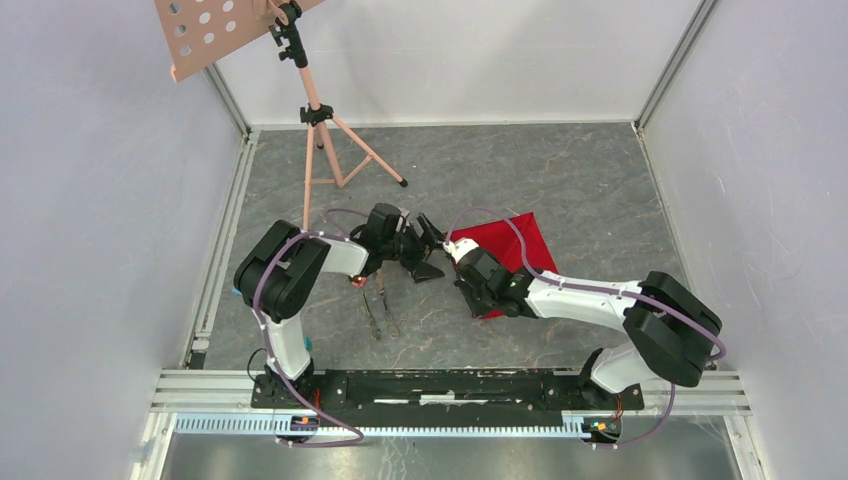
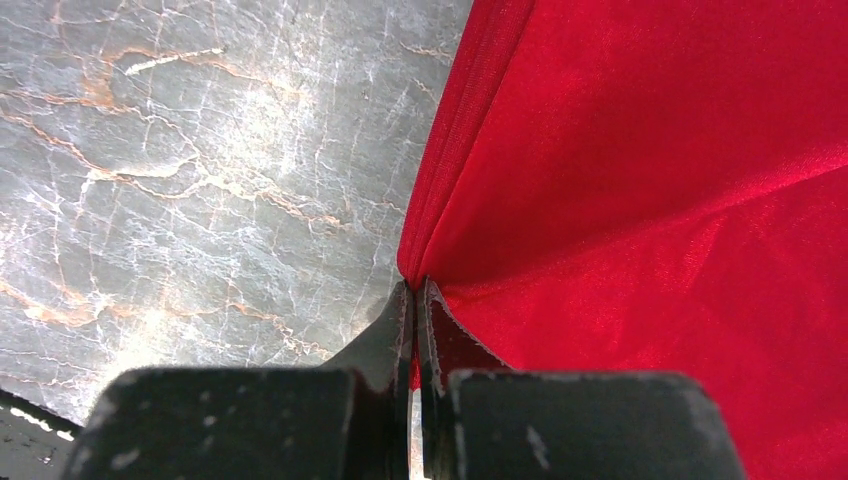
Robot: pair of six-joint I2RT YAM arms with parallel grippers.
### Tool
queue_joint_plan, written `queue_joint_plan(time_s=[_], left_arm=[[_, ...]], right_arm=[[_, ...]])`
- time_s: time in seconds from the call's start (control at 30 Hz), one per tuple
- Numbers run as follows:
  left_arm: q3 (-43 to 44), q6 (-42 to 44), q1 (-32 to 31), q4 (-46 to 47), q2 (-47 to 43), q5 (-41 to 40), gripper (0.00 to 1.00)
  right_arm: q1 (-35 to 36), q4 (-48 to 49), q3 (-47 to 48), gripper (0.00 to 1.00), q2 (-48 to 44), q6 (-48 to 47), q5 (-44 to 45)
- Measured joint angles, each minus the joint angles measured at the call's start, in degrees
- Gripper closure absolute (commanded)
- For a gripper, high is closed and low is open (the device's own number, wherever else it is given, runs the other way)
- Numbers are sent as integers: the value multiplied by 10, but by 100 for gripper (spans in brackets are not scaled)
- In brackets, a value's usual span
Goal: Fold the napkin into a case and place the utensils inside
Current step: Pick up the upper triangle-folded napkin from the center of the board.
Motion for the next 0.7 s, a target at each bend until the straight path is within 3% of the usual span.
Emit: queue_joint_plan(time_s=[0.7], left_arm=[[95, 15, -30, -78, 52, -92, 48]], right_arm=[[-15, 12, -8, 100, -31, 0, -18]])
